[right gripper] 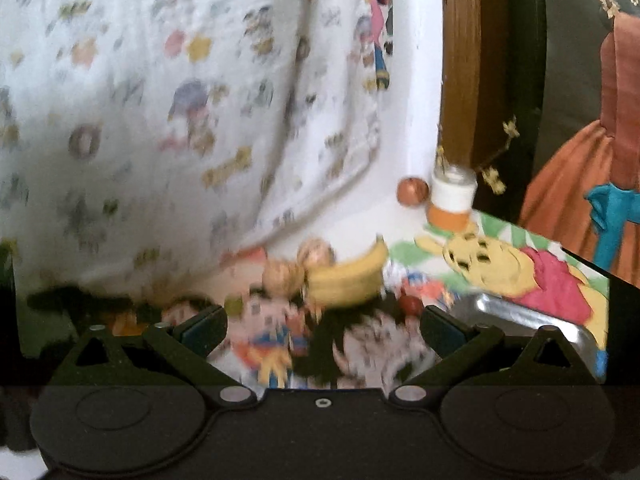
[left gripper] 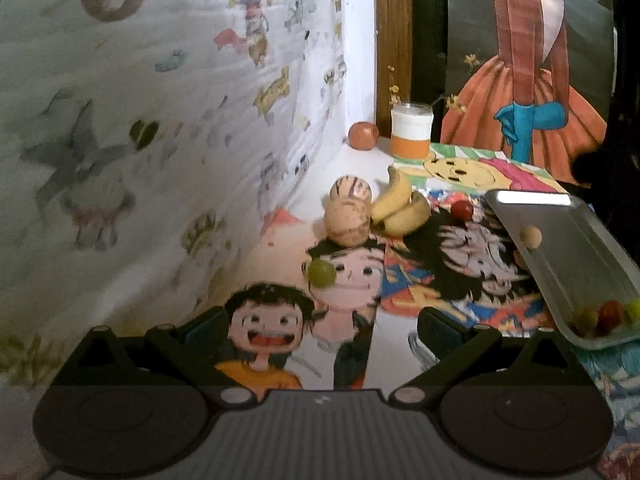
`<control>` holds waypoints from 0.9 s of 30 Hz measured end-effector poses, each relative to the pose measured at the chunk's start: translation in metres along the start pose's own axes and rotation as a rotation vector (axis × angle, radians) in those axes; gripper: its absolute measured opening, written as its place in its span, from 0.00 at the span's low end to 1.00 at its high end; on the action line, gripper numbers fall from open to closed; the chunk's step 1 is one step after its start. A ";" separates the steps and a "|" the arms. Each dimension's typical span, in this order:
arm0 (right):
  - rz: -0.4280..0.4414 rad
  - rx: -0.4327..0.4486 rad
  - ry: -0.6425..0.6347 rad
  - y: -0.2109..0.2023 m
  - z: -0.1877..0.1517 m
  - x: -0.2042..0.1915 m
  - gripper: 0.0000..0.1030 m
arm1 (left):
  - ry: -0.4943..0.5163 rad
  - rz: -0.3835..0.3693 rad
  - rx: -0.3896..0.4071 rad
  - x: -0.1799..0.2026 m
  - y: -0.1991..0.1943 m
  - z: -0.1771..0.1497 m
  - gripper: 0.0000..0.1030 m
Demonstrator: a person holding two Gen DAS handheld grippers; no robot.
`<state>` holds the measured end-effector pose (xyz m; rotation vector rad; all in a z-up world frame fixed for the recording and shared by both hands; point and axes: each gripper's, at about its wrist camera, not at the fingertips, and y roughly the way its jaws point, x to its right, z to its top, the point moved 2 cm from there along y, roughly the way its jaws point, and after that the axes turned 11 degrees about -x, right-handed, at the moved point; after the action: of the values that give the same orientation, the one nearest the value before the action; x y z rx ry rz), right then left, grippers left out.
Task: Organize fruits
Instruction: 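Move both open tools from the tray to the bananas and green grape, then grasp a yellow banana with the right tool while the left tool grasps a green grape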
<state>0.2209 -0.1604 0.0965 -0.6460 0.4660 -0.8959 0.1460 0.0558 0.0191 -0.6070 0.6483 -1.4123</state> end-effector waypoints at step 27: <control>0.023 -0.191 0.381 0.198 0.029 0.053 0.69 | -0.172 -0.054 -0.042 -0.010 0.100 0.034 0.64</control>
<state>0.3795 -0.1045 -0.0240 -0.6426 0.9078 -0.9630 0.2395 0.0726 -0.0292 -0.7749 0.5288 -1.3813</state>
